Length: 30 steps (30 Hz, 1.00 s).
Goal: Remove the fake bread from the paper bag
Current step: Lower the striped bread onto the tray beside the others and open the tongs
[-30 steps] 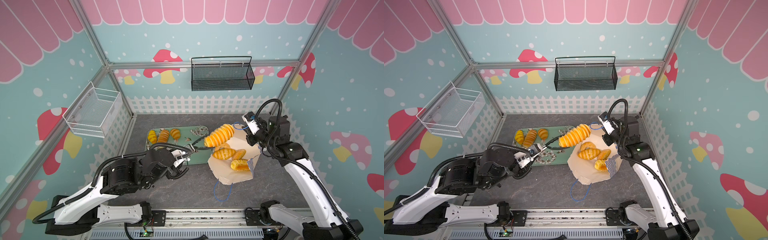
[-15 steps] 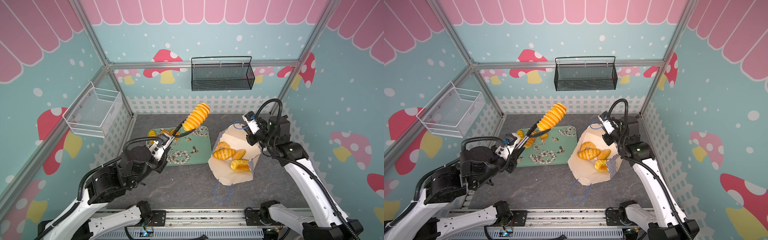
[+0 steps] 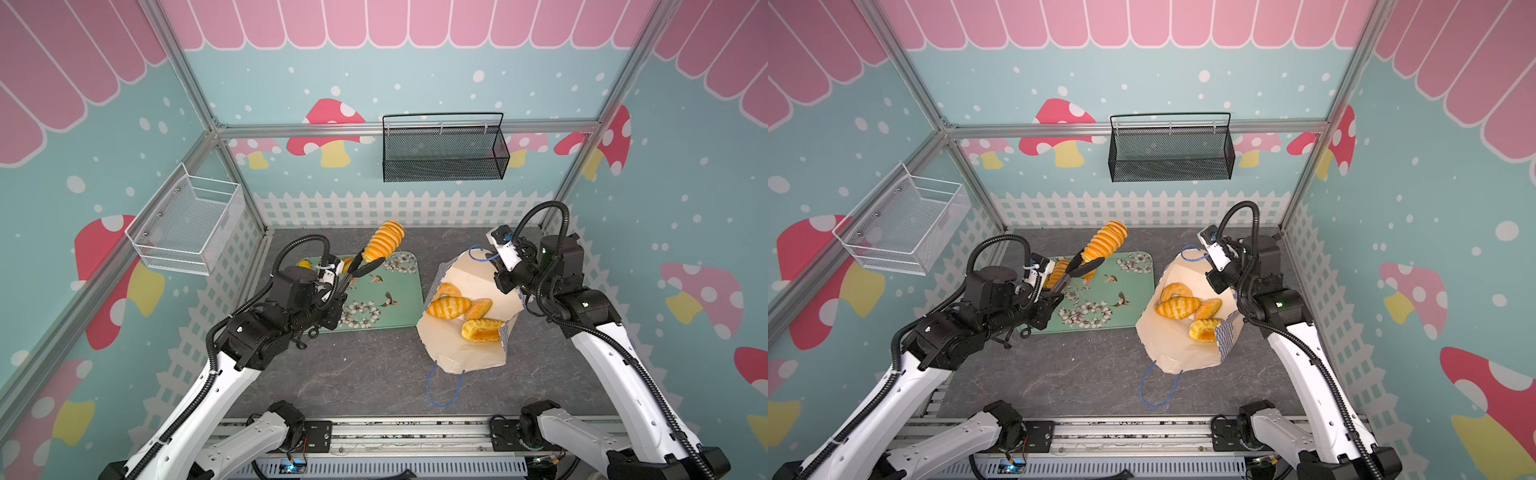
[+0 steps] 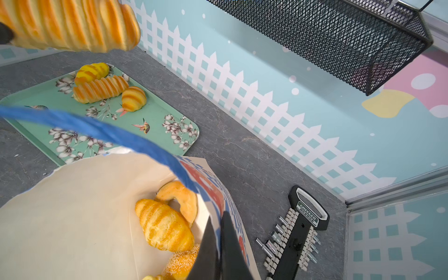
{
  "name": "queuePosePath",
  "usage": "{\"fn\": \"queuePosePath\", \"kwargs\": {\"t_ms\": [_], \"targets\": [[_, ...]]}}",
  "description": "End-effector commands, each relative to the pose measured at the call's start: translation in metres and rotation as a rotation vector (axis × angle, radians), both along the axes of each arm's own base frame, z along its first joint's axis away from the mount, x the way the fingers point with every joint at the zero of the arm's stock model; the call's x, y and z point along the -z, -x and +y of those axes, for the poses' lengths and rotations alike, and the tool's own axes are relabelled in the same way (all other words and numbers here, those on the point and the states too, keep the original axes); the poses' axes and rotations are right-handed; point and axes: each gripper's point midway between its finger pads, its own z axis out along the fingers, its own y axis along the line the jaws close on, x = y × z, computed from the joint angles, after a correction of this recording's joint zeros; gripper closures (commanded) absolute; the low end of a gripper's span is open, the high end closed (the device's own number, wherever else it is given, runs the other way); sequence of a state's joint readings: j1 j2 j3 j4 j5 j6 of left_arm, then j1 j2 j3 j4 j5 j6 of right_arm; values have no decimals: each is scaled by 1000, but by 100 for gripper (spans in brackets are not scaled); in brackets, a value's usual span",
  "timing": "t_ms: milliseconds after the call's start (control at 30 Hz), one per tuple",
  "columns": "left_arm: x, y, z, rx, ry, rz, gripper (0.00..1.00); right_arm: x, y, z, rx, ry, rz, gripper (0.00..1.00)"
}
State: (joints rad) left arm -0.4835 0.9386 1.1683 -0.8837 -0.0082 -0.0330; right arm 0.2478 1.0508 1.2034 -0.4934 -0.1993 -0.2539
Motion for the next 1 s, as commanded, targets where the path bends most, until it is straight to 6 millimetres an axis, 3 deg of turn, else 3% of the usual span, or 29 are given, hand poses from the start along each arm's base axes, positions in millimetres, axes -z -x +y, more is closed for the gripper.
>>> {"fn": "queuePosePath", "kwargs": {"t_ms": [0,133,300,667,967], "targets": [[-5,-10,-20,41,193,27,100,-15,2,3,-15,-20,-60,100],[16,-32,-8,-36,301,97,100,-15,2,4,-18,-20,-59,100],[48,-54,-11,-54,382,191,100,-14,3,4,-18,-24,-57,100],[126,-86,1,-200,345,350,100,-14,2,4,-19,-23,-52,100],[169,-112,2,-255,309,426,100,-14,0,7,-27,-33,-46,100]]}}
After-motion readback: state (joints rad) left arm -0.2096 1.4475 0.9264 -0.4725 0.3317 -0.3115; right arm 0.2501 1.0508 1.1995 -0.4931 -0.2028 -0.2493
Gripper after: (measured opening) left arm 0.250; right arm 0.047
